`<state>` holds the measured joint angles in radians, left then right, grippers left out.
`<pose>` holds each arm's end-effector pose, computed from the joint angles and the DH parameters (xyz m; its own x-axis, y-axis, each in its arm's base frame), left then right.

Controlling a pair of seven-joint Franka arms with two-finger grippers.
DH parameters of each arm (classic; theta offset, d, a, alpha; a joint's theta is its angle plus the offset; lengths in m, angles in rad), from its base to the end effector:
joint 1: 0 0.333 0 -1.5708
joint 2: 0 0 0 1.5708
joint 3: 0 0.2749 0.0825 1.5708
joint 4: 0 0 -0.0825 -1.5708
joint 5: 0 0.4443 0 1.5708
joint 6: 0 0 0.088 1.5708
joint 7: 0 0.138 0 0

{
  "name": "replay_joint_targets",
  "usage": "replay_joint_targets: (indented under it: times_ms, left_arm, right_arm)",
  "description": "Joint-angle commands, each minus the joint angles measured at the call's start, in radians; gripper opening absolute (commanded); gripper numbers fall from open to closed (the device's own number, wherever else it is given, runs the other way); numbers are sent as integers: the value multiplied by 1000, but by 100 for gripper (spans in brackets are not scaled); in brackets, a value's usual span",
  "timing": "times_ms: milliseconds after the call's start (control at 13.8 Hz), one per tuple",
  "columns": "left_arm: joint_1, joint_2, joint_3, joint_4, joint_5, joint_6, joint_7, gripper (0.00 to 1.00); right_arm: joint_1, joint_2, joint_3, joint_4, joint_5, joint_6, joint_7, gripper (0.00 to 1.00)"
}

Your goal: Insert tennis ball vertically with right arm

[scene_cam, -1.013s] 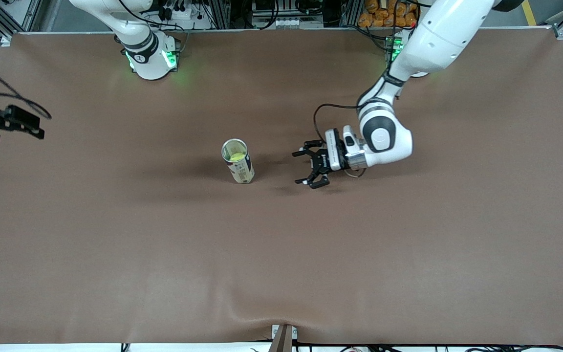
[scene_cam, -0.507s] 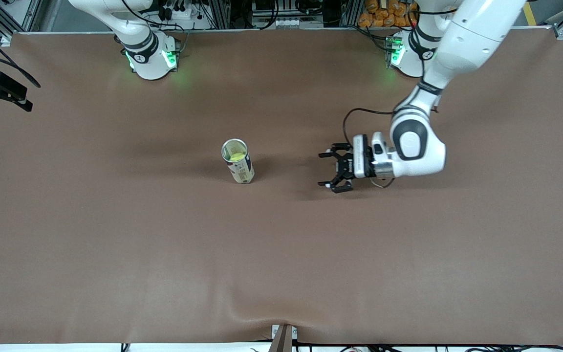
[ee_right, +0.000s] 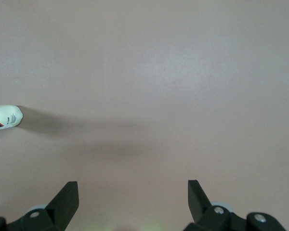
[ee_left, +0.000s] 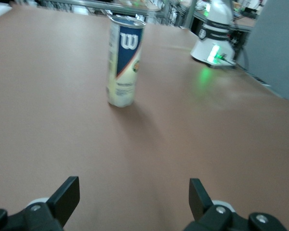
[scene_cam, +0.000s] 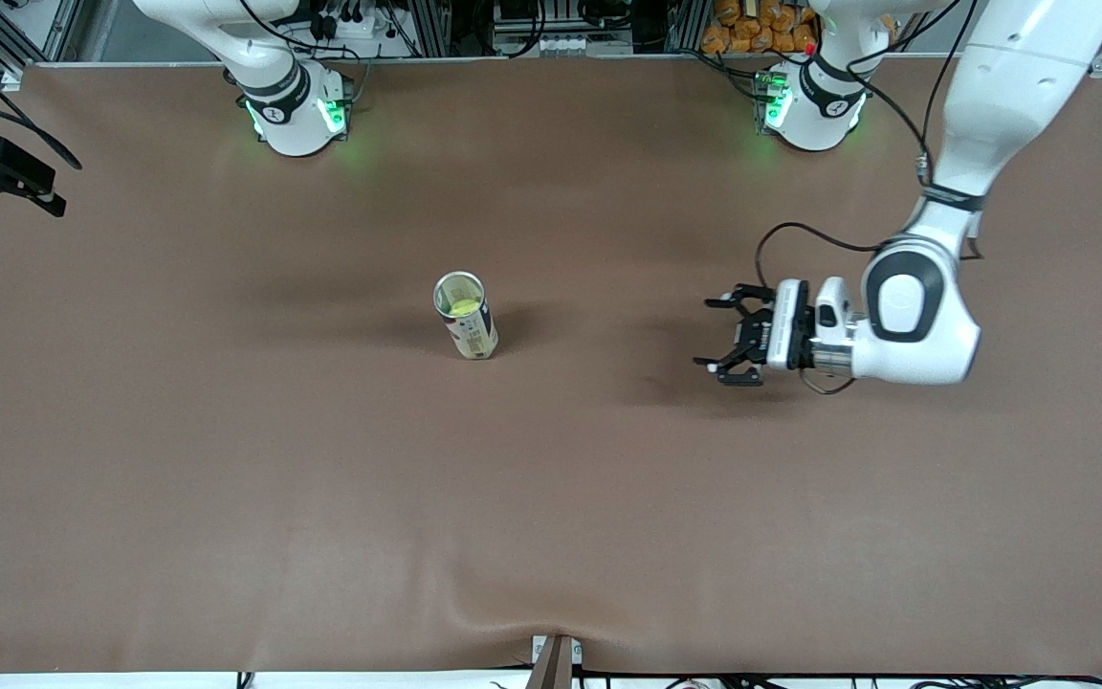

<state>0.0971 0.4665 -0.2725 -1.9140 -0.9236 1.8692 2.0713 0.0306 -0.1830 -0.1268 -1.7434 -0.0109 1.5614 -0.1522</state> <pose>0.5838 -0.1939 0.1628 0.0362 -0.5564 0.8301 -0.9449 0.2513 0.2097 0.5599 -0.0598 0.5666 0.9983 0.0580 0.0014 0.0580 -0.9982 -0.0120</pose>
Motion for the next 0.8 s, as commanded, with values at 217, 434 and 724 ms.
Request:
replay_joint_targets:
  times_ms: [217, 434, 724]
  left_arm:
    - [64, -95, -4, 166, 268, -287, -351, 100]
    - [75, -130, -1, 243, 318, -451, -546, 100]
    - [76, -227, -1, 243, 391, -544, -753, 100]
  right_arm:
    - [22, -4, -10, 82, -3, -32, -9, 100]
    - [23, -3, -8, 102, -3, -41, -10, 100]
    - [23, -3, -8, 104, -3, -84, -12, 100]
